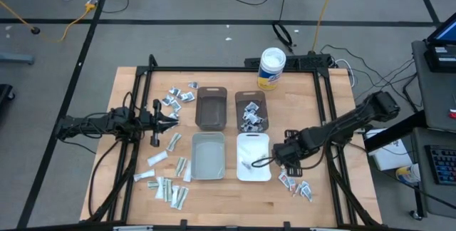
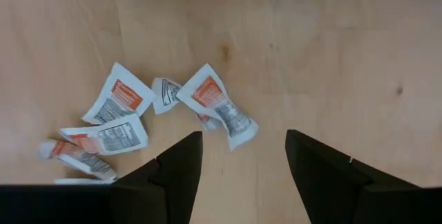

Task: Pick & Place First Aid Supplies
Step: Put the orange pad into the white bin

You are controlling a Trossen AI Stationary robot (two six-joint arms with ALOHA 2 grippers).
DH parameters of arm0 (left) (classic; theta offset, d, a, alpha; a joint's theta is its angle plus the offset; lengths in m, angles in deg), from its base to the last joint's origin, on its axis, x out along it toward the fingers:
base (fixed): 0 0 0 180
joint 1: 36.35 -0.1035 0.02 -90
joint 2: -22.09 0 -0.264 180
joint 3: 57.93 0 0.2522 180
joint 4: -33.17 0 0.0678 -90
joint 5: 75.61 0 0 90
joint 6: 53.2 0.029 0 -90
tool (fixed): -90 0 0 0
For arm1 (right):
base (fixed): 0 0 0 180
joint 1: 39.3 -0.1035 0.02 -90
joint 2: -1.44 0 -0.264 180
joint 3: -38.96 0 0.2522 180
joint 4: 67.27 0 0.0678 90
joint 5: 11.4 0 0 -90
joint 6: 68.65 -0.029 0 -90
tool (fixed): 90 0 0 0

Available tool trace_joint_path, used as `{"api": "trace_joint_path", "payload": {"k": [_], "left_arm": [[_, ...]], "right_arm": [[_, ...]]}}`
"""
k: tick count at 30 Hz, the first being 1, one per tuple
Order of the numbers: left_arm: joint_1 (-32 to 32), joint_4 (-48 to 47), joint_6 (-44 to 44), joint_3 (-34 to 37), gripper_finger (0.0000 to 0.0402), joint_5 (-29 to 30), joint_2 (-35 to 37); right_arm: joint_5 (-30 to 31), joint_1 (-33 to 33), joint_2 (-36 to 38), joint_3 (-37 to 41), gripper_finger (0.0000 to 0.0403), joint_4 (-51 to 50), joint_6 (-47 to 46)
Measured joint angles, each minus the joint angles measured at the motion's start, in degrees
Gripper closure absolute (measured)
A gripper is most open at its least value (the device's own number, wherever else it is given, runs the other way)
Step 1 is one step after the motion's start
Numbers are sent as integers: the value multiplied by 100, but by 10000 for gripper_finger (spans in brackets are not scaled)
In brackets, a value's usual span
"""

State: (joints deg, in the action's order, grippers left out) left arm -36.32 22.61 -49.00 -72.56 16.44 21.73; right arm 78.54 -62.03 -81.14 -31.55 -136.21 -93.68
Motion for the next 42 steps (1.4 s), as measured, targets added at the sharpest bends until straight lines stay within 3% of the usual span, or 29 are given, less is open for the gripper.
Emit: {"api": "trace_joint_path", "payload": {"k": [15,22,27,34,42], "left_arm": [[0,0,0,0,355,0,1],[-1,0,0,-1,355,0,0],[0,0,0,-1,355,0,1],[1,0,0,-1,355,0,2],[-1,0,0,-1,355,0,0]], "right_arm": [[17,-216,-105,1050,200,1165,399],[441,-214,-332,1114,205,1435,754],[283,-212,-356,1112,255,1581,968],[-34,-210,-358,1112,384,1612,974],[-167,-208,-334,1112,399,1567,862]]}}
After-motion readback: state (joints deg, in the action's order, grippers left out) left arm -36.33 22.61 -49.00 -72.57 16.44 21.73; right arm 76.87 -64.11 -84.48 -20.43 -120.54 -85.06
